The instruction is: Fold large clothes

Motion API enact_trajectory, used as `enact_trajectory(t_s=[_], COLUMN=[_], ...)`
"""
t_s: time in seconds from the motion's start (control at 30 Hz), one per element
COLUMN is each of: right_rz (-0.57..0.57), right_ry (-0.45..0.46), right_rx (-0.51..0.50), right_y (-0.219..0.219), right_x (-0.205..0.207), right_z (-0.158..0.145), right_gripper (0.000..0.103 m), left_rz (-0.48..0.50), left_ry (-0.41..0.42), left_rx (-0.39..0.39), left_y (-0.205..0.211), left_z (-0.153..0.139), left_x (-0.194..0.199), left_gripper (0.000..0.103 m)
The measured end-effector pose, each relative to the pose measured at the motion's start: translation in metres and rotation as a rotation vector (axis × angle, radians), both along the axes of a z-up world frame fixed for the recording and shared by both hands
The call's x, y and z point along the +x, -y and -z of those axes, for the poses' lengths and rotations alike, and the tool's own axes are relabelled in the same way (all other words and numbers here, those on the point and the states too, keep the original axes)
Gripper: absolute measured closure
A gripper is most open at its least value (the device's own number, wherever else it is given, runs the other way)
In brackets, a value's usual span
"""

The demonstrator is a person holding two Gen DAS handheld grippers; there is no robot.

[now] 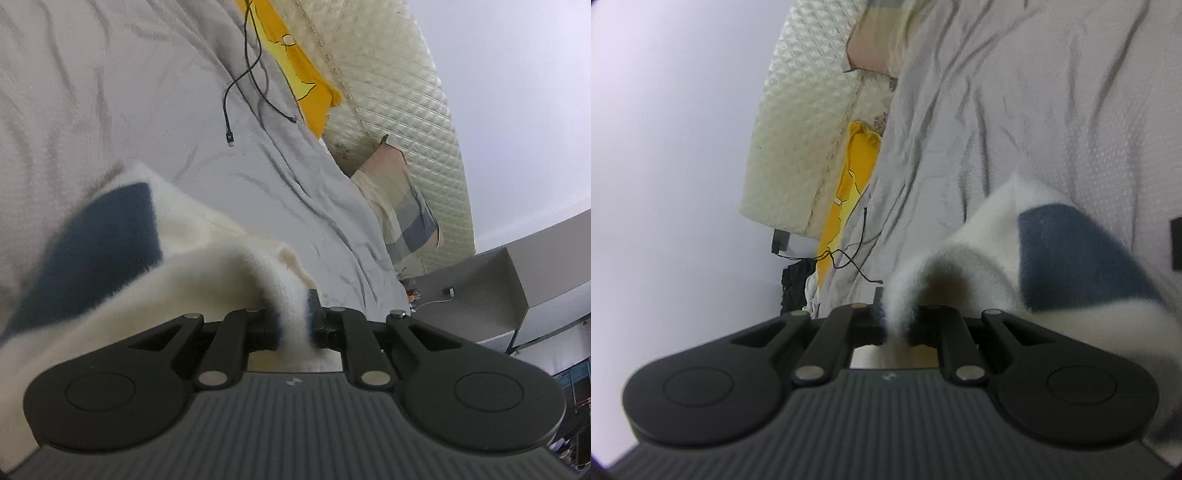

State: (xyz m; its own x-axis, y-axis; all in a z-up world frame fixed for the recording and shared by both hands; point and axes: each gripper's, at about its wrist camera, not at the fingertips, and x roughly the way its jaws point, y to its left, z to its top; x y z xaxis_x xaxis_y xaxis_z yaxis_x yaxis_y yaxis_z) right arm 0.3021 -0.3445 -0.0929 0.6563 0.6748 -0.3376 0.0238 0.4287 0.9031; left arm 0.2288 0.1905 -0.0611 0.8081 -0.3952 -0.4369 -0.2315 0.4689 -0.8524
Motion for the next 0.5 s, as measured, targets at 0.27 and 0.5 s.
enact_trajectory(t_s=[0.27, 0.5], right_rz=[-0.033, 0.029], right_ry=[-0.048, -0.095], right_rx=[0.080, 0.080], right_y=[-0.010, 0.001], right_x=[0.056, 0.080], right_z=[0.052, 0.082], right_gripper=[0.089, 0.089], left_rz=[-0.063, -0.032], left_ry=[0.009, -0.018], left_rx=[0.037, 0.089], left_y=[-0.024, -0.031], left_z=[0.036, 0.069], left_x=[0.045, 0.084], left_gripper=[0.089, 0.089])
